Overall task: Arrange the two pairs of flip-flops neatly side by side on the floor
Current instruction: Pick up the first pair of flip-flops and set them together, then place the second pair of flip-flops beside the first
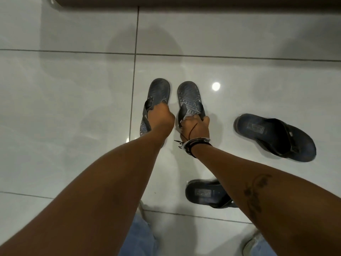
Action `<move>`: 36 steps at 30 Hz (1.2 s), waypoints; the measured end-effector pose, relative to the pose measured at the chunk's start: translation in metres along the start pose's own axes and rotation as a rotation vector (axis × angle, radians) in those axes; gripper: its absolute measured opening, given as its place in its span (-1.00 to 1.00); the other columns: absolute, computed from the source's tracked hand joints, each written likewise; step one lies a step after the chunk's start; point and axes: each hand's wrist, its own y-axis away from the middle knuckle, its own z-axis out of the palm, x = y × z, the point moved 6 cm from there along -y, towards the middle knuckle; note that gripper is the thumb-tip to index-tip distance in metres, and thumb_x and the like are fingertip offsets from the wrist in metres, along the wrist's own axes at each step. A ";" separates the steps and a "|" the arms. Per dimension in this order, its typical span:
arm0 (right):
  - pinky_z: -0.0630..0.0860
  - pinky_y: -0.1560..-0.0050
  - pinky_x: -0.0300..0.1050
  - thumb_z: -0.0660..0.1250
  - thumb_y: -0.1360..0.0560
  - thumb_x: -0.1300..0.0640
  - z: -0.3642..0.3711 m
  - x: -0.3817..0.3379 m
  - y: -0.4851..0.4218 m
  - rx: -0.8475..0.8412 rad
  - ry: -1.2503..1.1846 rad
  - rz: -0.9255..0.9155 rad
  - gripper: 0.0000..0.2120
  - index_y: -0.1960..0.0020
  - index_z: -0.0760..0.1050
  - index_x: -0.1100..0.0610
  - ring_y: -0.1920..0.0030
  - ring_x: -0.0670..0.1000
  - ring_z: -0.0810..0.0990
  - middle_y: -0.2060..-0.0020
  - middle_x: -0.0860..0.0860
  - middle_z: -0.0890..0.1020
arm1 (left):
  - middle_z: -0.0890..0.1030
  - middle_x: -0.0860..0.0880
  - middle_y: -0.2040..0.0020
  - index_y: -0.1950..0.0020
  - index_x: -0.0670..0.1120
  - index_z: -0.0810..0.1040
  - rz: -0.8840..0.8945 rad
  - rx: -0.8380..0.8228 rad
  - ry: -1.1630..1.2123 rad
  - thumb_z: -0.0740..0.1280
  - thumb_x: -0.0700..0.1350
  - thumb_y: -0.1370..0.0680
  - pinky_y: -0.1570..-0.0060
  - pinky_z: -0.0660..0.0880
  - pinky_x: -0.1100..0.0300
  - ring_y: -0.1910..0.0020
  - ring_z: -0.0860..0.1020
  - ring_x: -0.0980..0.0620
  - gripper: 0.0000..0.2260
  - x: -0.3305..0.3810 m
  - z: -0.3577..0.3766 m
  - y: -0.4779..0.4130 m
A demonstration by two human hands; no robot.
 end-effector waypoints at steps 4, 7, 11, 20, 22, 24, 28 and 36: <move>0.27 -0.29 0.18 0.27 -0.47 0.20 -0.006 -0.004 -0.002 0.054 0.019 -0.042 -0.75 -0.10 0.60 0.05 -0.12 0.13 0.51 0.05 0.05 0.65 | 0.68 -0.16 0.09 0.03 -0.19 0.63 -0.061 0.008 0.109 0.38 -0.09 -0.54 0.05 0.58 0.06 0.08 0.64 -0.14 -0.84 0.003 0.002 -0.004; 0.25 -0.32 0.21 0.27 -0.47 0.19 -0.007 -0.004 -0.005 0.054 -0.001 -0.066 -0.74 -0.12 0.59 0.06 -0.15 0.14 0.49 0.03 0.05 0.65 | 0.67 -0.15 0.10 0.04 -0.20 0.63 -0.070 -0.008 0.164 0.38 -0.07 -0.55 0.03 0.58 0.04 0.09 0.63 -0.13 -0.81 0.001 0.002 -0.005; 0.24 -0.31 0.21 0.26 -0.49 0.19 -0.008 -0.008 -0.002 0.048 -0.021 -0.081 -0.75 -0.12 0.59 0.04 -0.17 0.13 0.49 0.01 0.03 0.65 | 0.66 -0.13 0.14 0.06 -0.18 0.62 -0.041 -0.045 0.147 0.34 -0.03 -0.58 0.04 0.57 0.05 0.12 0.63 -0.11 -0.79 -0.001 0.001 -0.002; 0.35 -0.19 0.17 0.24 -0.50 0.08 -0.041 0.089 0.041 0.066 -0.130 -0.009 -0.71 -0.21 0.51 0.03 -0.19 0.19 0.46 -0.18 0.12 0.53 | 0.52 -0.18 -0.25 -0.30 -0.18 0.43 -0.209 0.173 0.224 0.26 0.12 -0.56 -0.26 0.33 -0.14 -0.26 0.47 -0.20 -0.54 0.017 0.003 0.092; 0.39 -0.18 0.18 0.20 -0.52 0.13 -0.044 0.136 0.053 -0.024 0.060 -0.011 -0.70 -0.23 0.49 0.10 -0.18 0.22 0.48 -0.18 0.18 0.53 | 0.54 -0.18 -0.24 -0.27 -0.18 0.46 -0.319 0.024 0.299 0.23 0.13 -0.56 -0.27 0.32 -0.13 -0.26 0.47 -0.21 -0.55 0.027 0.031 0.125; 0.27 -0.31 0.26 0.18 -0.51 0.14 -0.035 0.185 0.074 -0.175 0.281 -0.008 -0.62 -0.33 0.40 0.16 -0.27 0.26 0.40 -0.28 0.24 0.44 | 0.53 -0.19 -0.28 -0.30 -0.17 0.46 -0.462 -0.238 0.384 0.23 0.15 -0.55 -0.30 0.31 -0.08 -0.29 0.46 -0.20 -0.52 0.037 0.072 0.170; 0.16 -0.39 0.29 0.19 -0.51 0.11 -0.016 0.253 0.109 -0.278 0.539 0.074 -0.66 -0.26 0.46 0.13 -0.23 0.26 0.38 -0.22 0.18 0.43 | 0.51 -0.18 -0.33 -0.36 -0.12 0.43 -0.502 -0.655 0.510 0.20 0.07 -0.61 -0.24 0.39 -0.02 -0.29 0.47 -0.22 -0.60 0.086 0.148 0.250; 0.15 -0.38 0.29 0.47 -0.29 -0.03 0.003 0.288 0.101 -0.364 0.793 -0.263 -0.62 -0.08 0.63 0.05 -0.22 0.22 0.40 -0.05 0.02 0.61 | 0.44 -0.13 -0.33 -0.30 -0.09 0.47 -0.641 -0.580 0.150 0.21 0.15 -0.53 -0.23 0.28 -0.06 -0.27 0.37 -0.17 -0.55 0.114 0.170 0.265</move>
